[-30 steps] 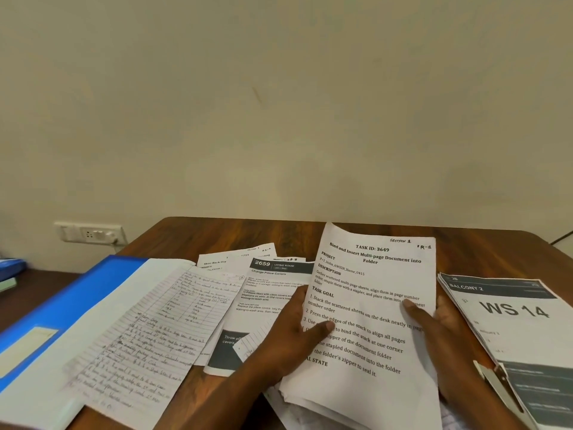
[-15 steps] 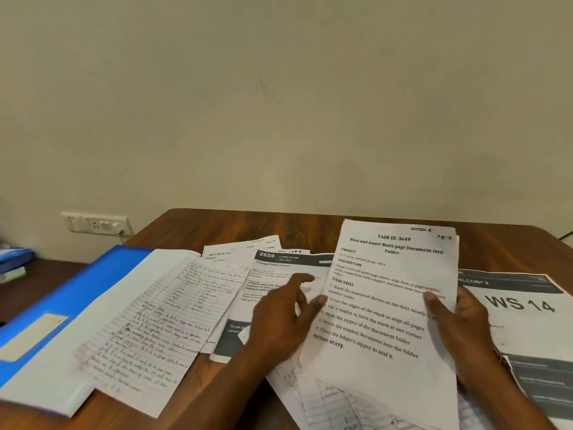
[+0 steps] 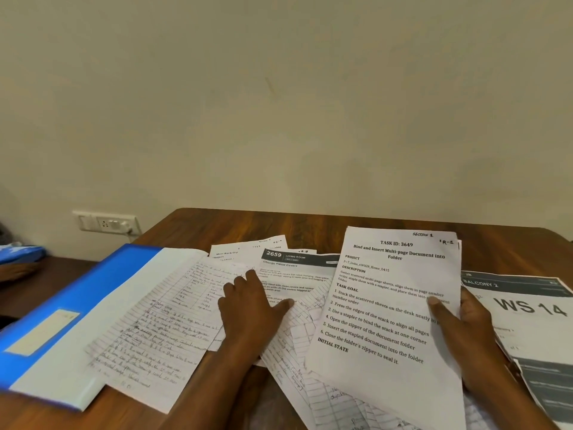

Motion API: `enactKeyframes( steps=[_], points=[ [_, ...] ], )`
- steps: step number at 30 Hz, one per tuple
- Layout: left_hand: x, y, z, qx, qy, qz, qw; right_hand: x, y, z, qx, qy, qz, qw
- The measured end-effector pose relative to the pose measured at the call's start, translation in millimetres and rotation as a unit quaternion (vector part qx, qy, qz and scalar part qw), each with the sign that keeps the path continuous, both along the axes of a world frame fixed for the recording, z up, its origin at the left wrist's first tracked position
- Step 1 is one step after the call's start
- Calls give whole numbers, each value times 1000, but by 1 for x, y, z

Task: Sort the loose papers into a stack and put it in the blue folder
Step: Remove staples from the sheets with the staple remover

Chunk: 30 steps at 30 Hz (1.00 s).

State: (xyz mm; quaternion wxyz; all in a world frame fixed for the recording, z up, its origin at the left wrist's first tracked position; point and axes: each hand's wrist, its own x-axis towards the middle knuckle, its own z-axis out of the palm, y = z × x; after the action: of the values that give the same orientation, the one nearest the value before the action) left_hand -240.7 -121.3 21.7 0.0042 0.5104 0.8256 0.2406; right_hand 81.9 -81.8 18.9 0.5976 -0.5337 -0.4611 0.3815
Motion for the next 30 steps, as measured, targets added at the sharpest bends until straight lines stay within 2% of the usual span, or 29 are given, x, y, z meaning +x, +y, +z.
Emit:
enactKeyframes(
  steps=[8, 12, 19, 30],
  points=[
    [-12, 7, -1, 74, -231, -14, 970, -1, 1, -1, -5, 14, 3, 1000],
    [-9, 6, 4, 90, -264, -4, 960, 0, 2, -1, -17, 39, 6, 999],
    [-22, 6, 3, 152, -255, -38, 954, 9, 9, -8, -25, 69, 0, 997],
    [-63, 13, 5, 176, -374, 19, 911, 12, 2, 5, -24, 79, -5, 997]
  ],
)
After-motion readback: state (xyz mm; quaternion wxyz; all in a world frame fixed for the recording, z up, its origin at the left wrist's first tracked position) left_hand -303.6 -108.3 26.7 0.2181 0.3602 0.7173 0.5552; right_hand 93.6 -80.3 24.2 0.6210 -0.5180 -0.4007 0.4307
